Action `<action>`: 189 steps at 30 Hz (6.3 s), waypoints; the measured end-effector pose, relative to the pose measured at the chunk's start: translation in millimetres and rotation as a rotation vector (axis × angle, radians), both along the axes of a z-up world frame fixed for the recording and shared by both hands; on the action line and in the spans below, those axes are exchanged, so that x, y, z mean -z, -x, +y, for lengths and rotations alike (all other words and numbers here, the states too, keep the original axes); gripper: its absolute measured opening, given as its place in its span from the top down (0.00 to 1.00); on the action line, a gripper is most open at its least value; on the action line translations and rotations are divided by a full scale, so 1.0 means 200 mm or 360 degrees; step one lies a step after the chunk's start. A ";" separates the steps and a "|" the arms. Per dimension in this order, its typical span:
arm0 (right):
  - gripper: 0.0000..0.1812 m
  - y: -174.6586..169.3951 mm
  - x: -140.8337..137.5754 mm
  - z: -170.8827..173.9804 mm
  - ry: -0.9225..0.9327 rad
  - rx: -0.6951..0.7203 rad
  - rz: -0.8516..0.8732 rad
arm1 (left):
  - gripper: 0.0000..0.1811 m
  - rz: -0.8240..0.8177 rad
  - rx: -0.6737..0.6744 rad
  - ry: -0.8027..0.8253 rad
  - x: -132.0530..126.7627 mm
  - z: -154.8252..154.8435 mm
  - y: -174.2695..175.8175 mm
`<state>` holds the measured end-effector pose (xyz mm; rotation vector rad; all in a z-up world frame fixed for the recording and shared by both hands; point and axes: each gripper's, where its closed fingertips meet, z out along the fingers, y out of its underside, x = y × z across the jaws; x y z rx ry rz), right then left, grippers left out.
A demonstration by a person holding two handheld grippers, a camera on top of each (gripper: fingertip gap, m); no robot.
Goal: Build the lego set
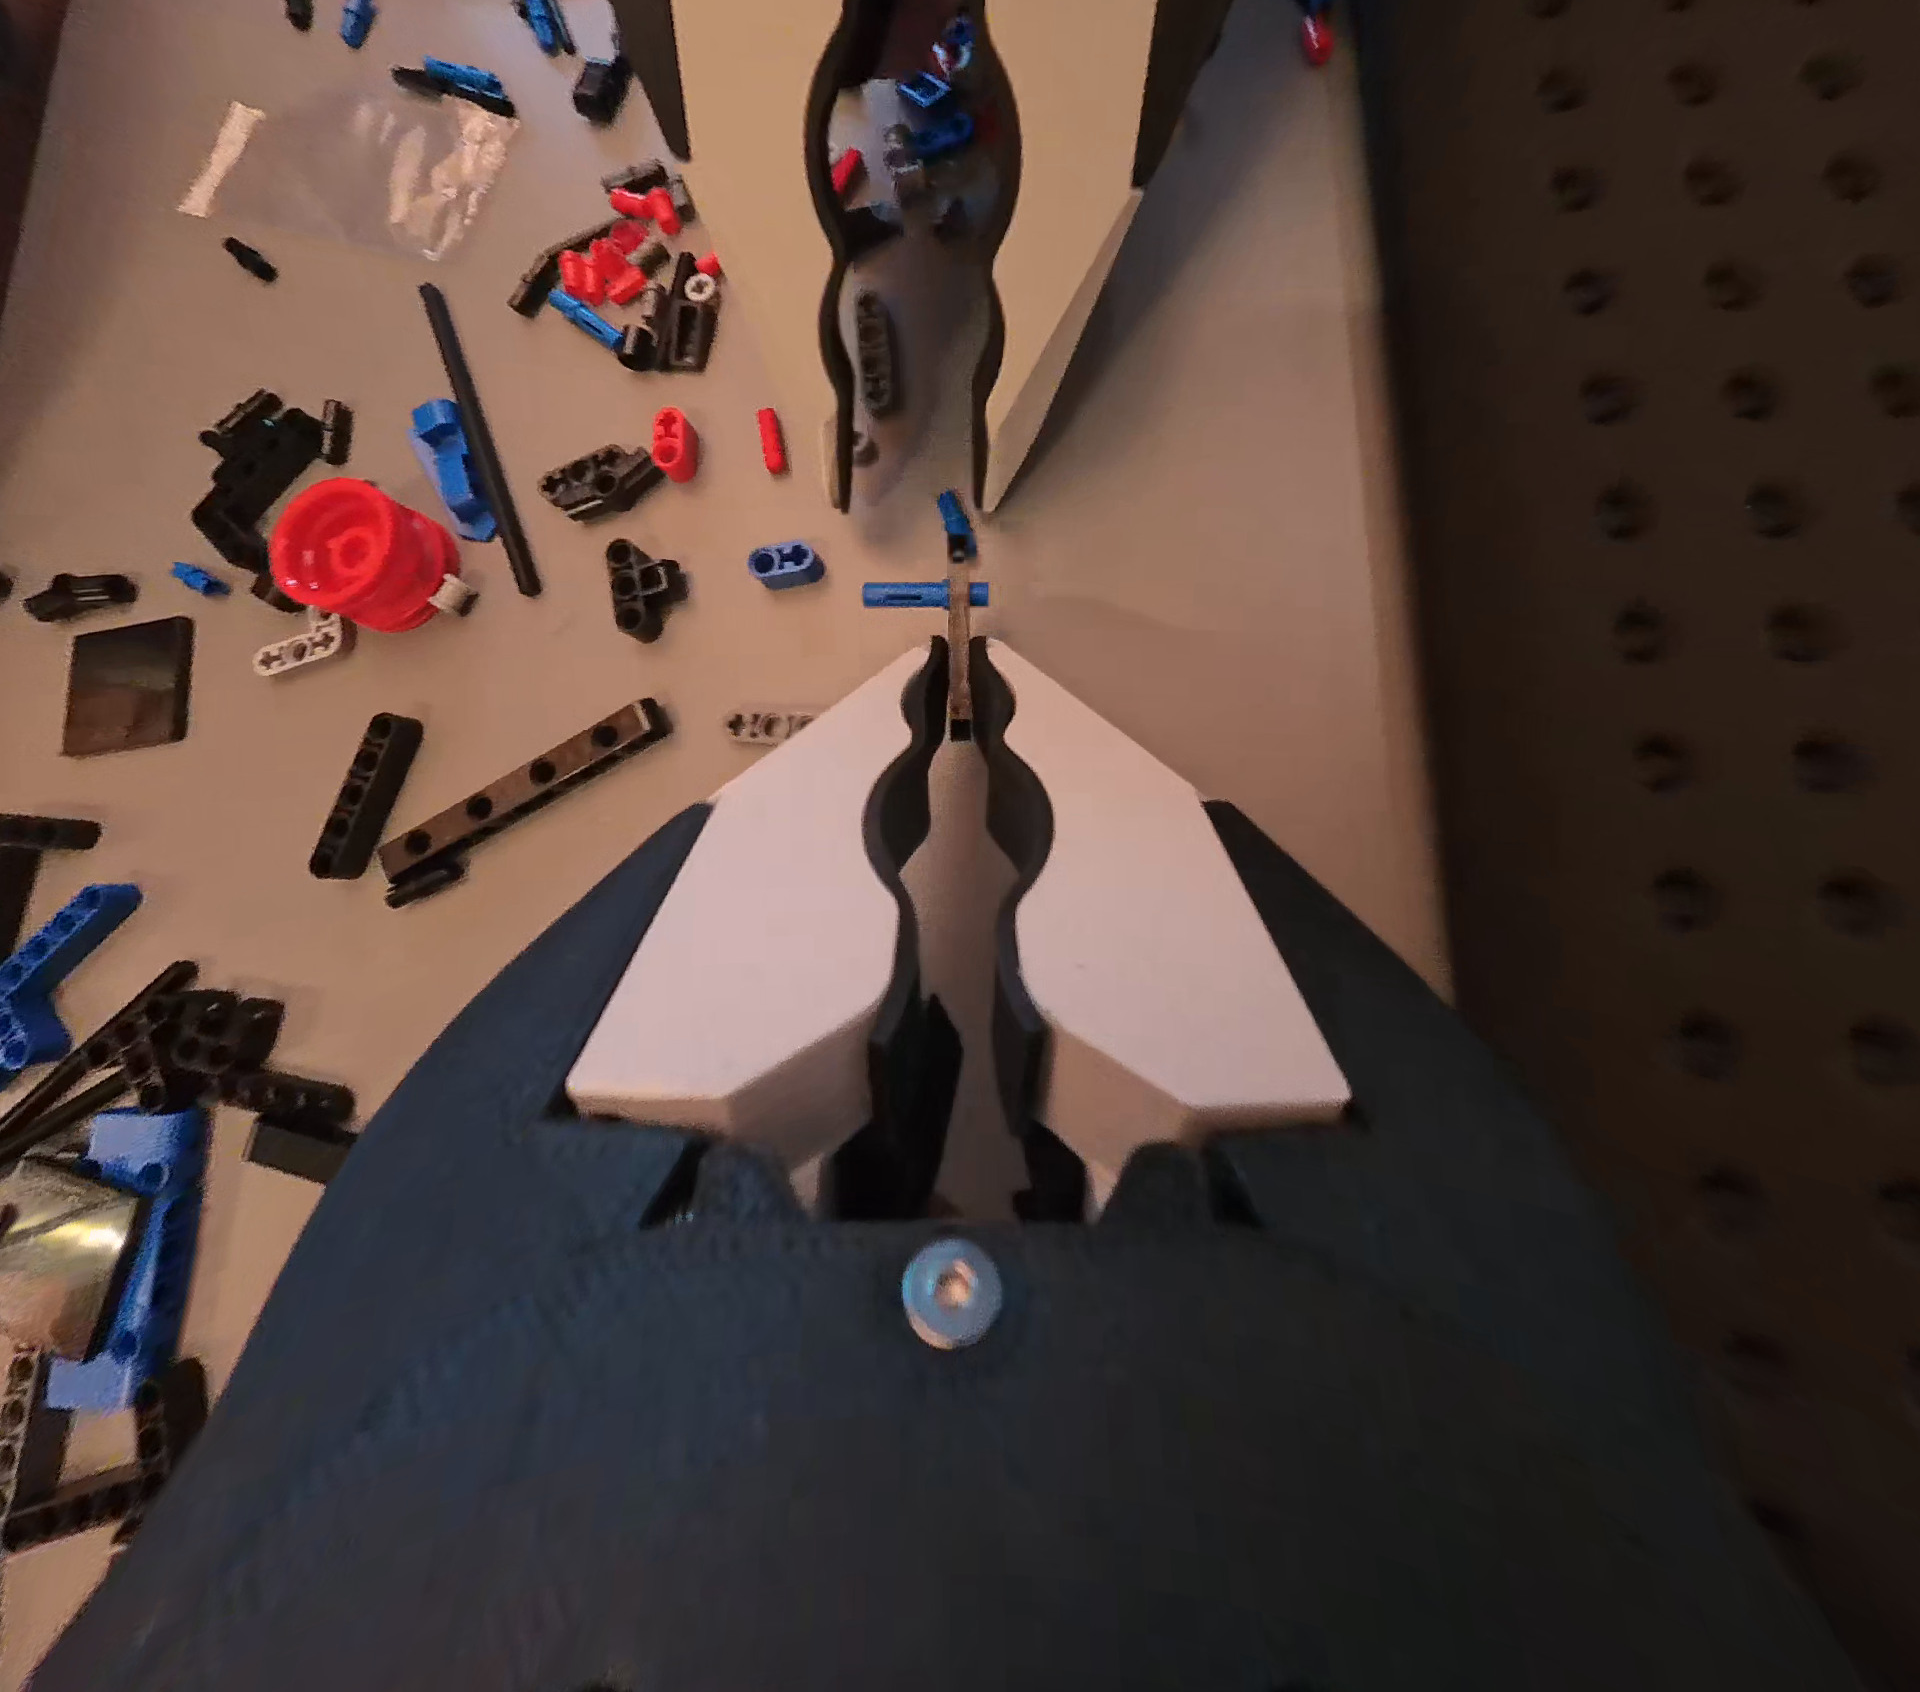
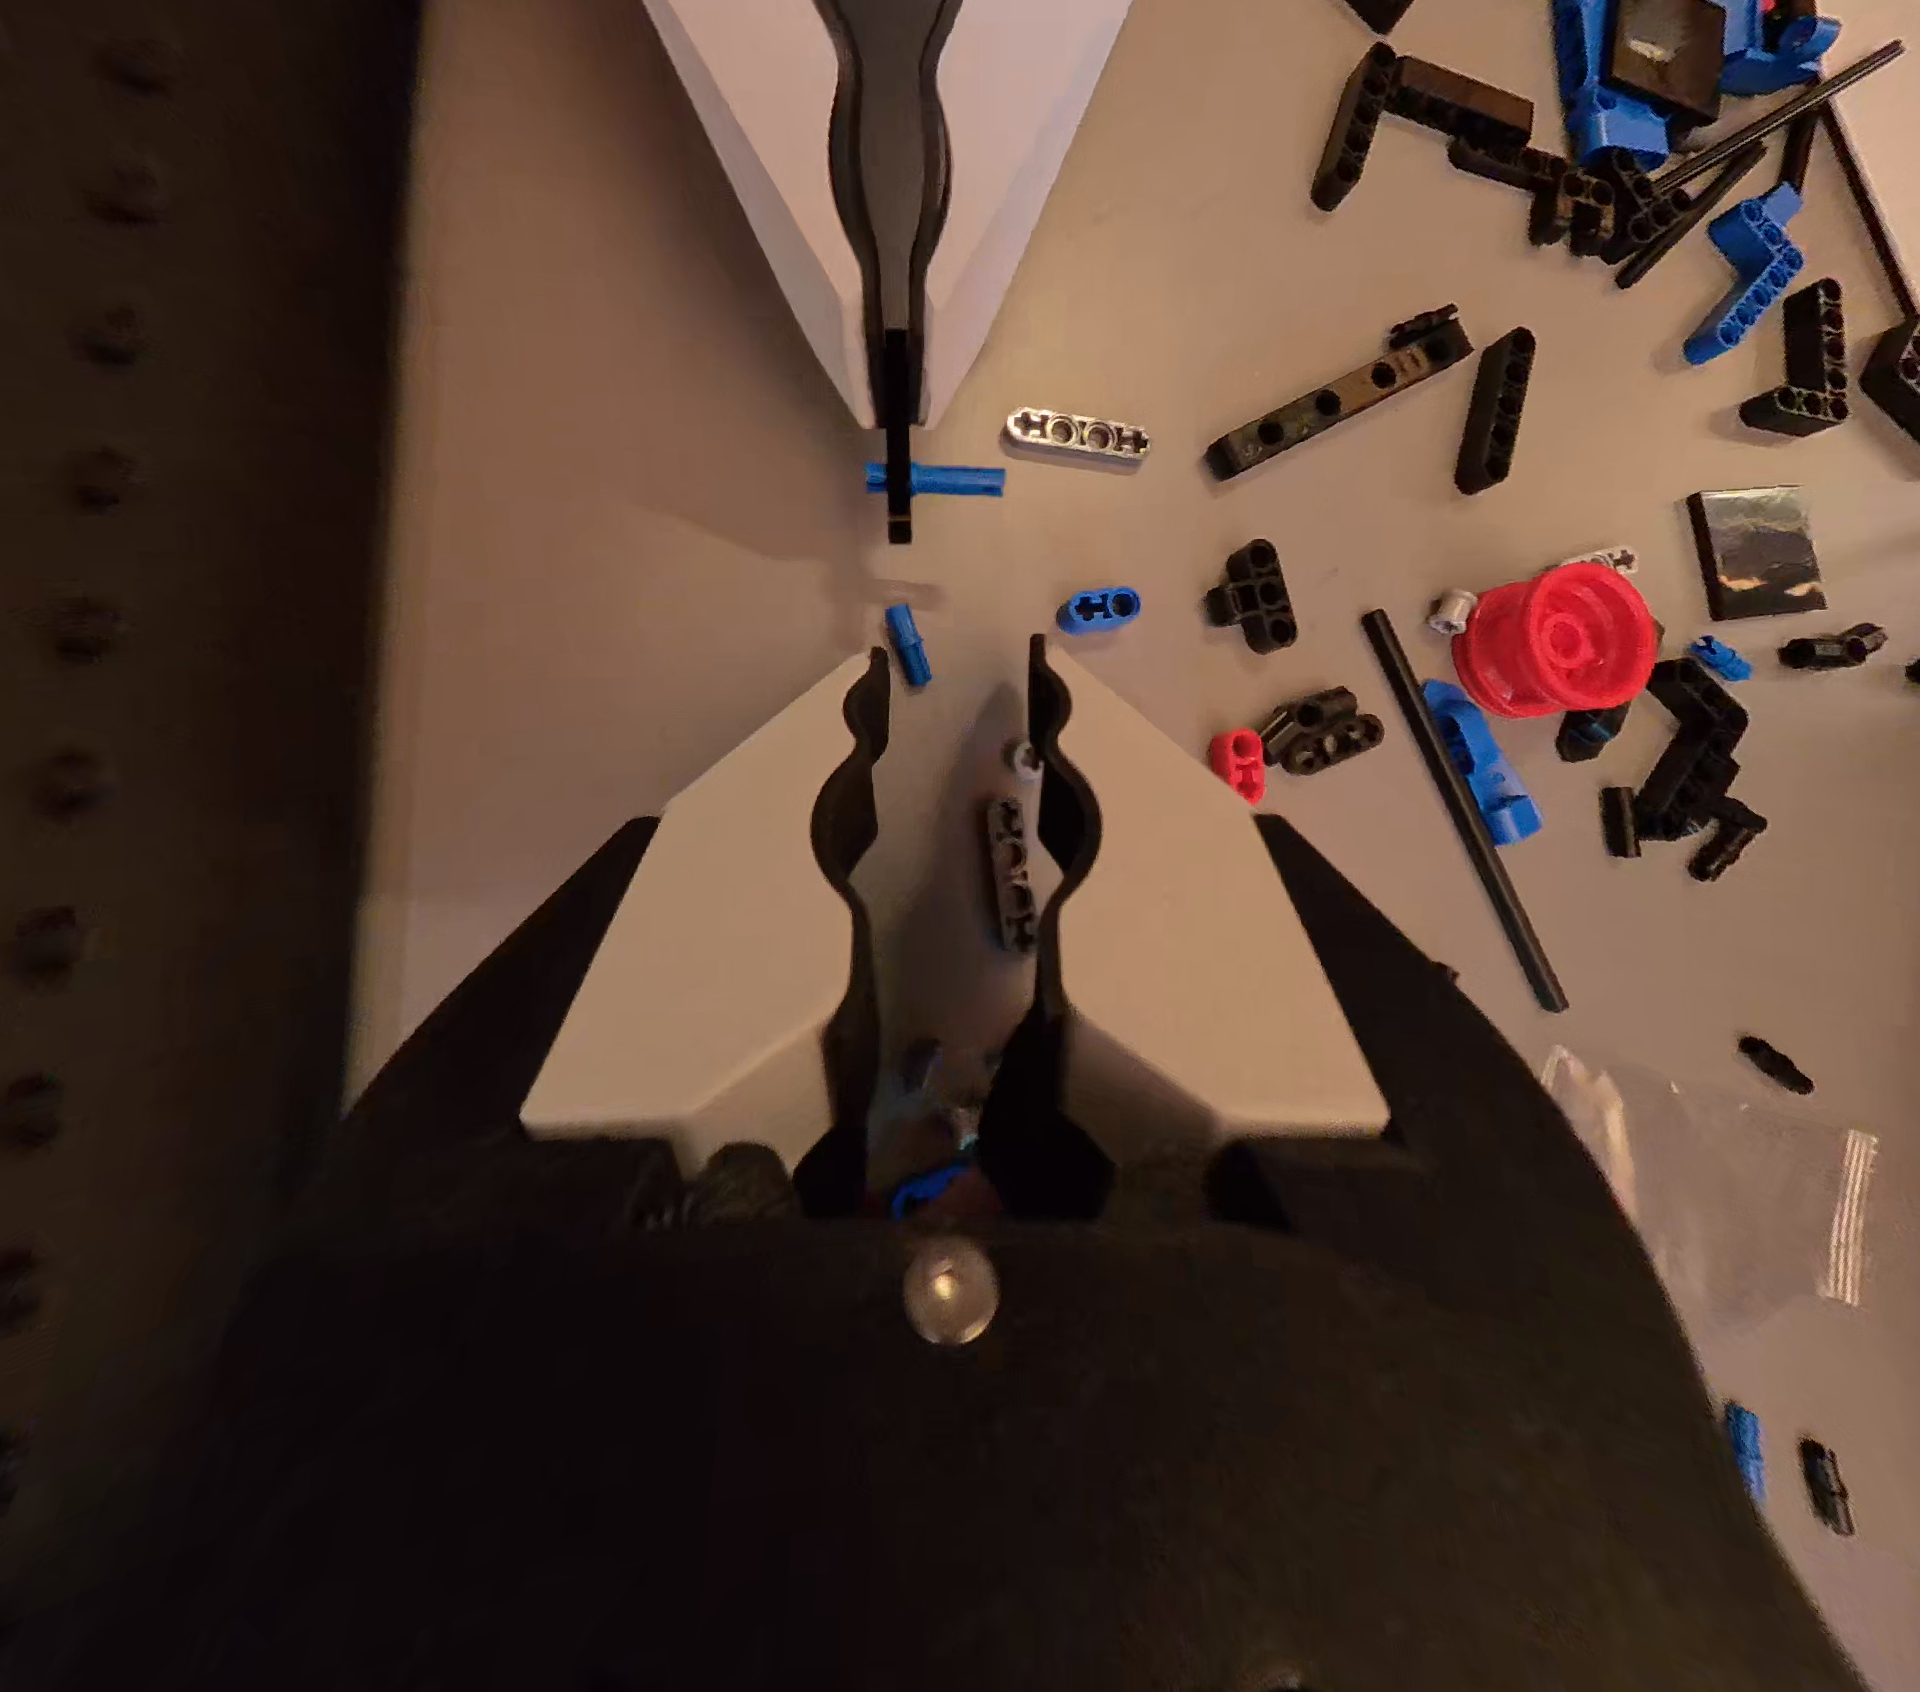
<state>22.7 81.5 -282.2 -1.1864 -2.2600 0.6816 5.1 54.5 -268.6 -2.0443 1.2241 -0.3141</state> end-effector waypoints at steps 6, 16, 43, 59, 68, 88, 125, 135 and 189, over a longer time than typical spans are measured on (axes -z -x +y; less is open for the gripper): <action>0.86 0.02 -0.09 0.03 0.0023 0.0052 0.0133 | 1.00 -0.0050 -0.0055 -0.0081 -0.05 0.04 0.02; 0.83 0.09 -0.31 0.05 0.0143 0.0132 0.0488 | 1.00 -0.0144 -0.0111 -0.0261 -0.16 0.09 0.03; 0.95 0.13 -0.34 0.02 0.0279 0.0162 0.0529 | 1.00 -0.0115 -0.0152 -0.0482 -0.24 0.15 0.05; 0.98 0.11 -0.23 0.00 0.0155 0.0147 0.0386 | 1.00 -0.0100 -0.0135 -0.0317 -0.13 0.13 0.03; 0.98 0.10 -0.04 -0.03 0.0217 0.0167 0.0090 | 1.00 0.0072 -0.0095 -0.0075 0.07 0.10 0.01; 0.97 0.12 -0.22 0.04 0.0581 0.0329 0.0284 | 1.00 0.0265 0.0034 -0.0483 -0.07 0.11 0.01; 1.00 0.17 -0.52 0.07 0.1186 0.0459 0.0620 | 1.00 0.0435 -0.0092 -0.1084 -0.34 0.16 0.00; 1.00 0.07 -0.57 0.14 0.1151 0.0458 0.0642 | 1.00 -0.0057 -0.0238 -0.0725 -0.35 0.19 0.05; 1.00 0.09 0.01 -0.27 0.0268 0.0503 -0.0083 | 0.99 -0.0207 -0.0618 0.0215 0.09 -0.06 0.16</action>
